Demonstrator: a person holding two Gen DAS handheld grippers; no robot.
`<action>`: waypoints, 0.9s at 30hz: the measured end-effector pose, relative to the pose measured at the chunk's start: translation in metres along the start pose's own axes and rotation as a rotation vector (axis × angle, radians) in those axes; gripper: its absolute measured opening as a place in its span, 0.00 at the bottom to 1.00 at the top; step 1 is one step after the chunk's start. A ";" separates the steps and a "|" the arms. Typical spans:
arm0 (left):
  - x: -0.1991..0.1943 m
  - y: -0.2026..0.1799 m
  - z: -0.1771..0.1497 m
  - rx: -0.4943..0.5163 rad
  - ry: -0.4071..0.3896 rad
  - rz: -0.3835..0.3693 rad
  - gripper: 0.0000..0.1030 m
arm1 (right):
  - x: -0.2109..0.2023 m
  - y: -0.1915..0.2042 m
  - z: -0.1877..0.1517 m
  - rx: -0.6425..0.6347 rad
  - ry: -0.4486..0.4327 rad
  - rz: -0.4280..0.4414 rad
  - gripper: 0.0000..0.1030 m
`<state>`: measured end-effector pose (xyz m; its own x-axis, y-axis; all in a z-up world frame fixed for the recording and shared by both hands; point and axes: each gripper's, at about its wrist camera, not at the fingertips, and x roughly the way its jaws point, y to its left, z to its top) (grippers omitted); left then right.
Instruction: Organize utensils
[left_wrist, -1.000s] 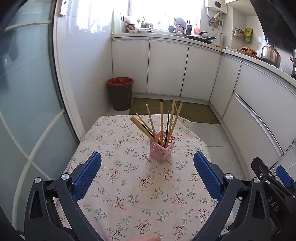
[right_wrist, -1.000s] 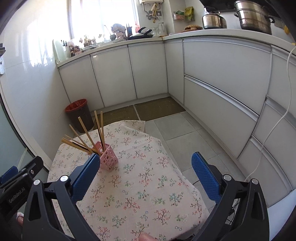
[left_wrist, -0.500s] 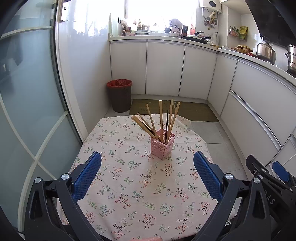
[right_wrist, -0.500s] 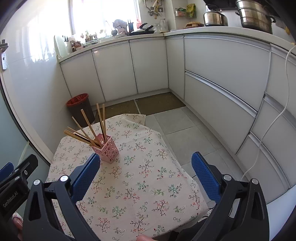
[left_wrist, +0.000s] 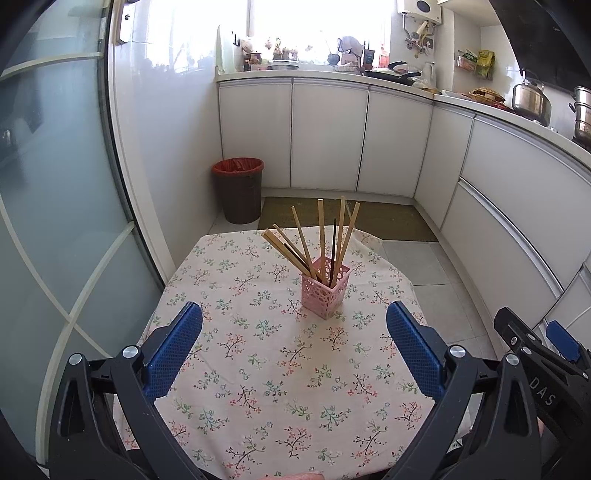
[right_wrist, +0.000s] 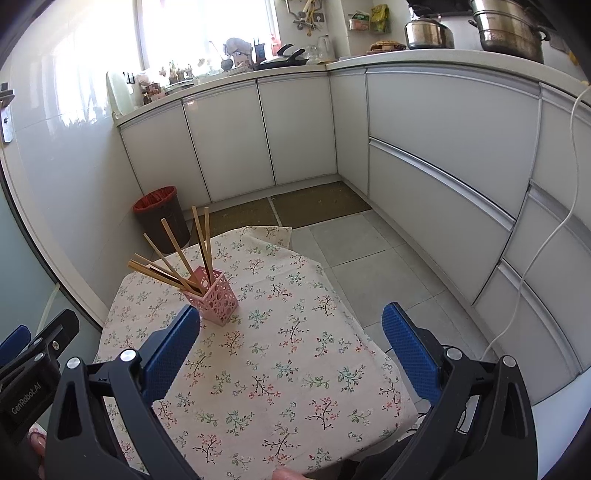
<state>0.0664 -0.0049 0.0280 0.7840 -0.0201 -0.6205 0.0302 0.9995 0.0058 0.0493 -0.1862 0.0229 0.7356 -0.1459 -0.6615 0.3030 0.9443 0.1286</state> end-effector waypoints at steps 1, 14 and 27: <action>0.000 0.000 0.000 0.000 0.001 0.001 0.93 | 0.000 0.000 -0.001 0.001 0.001 0.001 0.93; 0.001 0.002 0.001 0.000 0.003 0.007 0.93 | 0.000 0.002 -0.003 -0.002 0.005 0.008 0.93; 0.003 0.003 0.000 -0.001 0.009 0.013 0.93 | 0.001 0.004 -0.004 0.001 0.018 0.011 0.93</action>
<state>0.0692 -0.0015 0.0264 0.7788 -0.0068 -0.6273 0.0193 0.9997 0.0131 0.0483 -0.1814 0.0196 0.7277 -0.1305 -0.6734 0.2960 0.9453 0.1368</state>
